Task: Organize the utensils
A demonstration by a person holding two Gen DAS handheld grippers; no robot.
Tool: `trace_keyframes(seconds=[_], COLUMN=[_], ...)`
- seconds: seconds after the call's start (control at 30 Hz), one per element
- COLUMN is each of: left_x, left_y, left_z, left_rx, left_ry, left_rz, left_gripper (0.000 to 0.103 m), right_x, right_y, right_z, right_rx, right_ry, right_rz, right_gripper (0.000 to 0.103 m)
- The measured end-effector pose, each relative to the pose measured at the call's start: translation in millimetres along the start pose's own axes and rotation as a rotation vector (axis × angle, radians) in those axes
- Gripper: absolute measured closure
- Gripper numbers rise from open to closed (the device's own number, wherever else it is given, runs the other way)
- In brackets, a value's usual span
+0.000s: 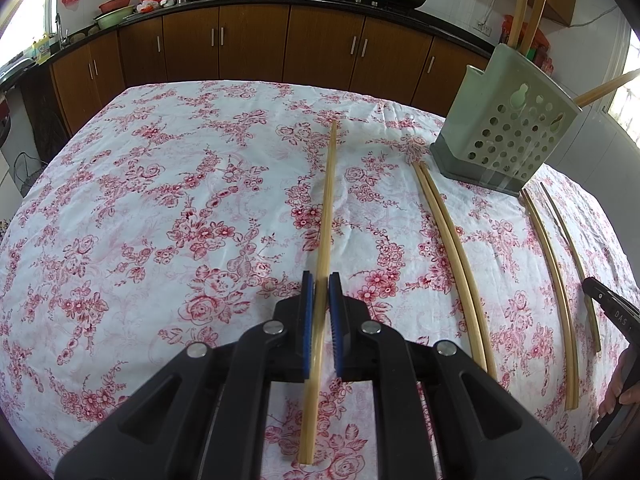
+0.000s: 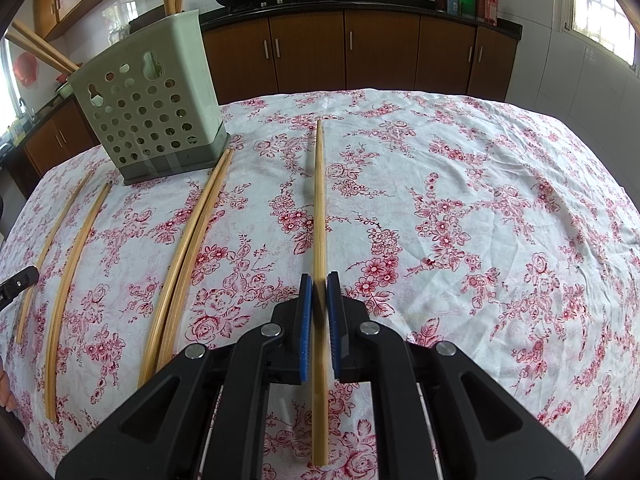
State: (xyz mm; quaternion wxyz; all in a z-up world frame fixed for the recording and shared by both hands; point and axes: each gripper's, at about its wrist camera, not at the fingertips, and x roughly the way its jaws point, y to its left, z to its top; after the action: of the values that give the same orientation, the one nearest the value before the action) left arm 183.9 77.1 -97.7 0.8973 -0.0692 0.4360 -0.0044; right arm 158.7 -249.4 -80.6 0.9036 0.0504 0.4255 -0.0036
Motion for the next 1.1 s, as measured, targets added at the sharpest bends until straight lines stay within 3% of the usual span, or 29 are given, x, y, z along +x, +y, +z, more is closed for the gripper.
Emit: trace_keyframes(seconds=[0.8, 0.97, 1.1], left_x=[-0.9, -8.8, -16.1], left_y=[-1.8, -10.1, -7.0], left_z=[-0.2, -11.7, -19.5], left_rx=[0.005, 0.1, 0.107], left_ry=[-0.001, 0.006, 0.006], left_rz=[0.003, 0.05, 0.057], left_gripper=[0.091, 0.091, 0.091], right_x=[-0.5, -5.8, -13.0], right_y=[-2.6, -1.3, -0.9], right_z=[0.4, -5.2, -13.7], right_rx=[0.009, -0.002, 0.001], right_ry=[0.0, 0.002, 0.003], right_rz=[0.008, 0.009, 0.025], right_gripper=[0.094, 0.089, 0.089])
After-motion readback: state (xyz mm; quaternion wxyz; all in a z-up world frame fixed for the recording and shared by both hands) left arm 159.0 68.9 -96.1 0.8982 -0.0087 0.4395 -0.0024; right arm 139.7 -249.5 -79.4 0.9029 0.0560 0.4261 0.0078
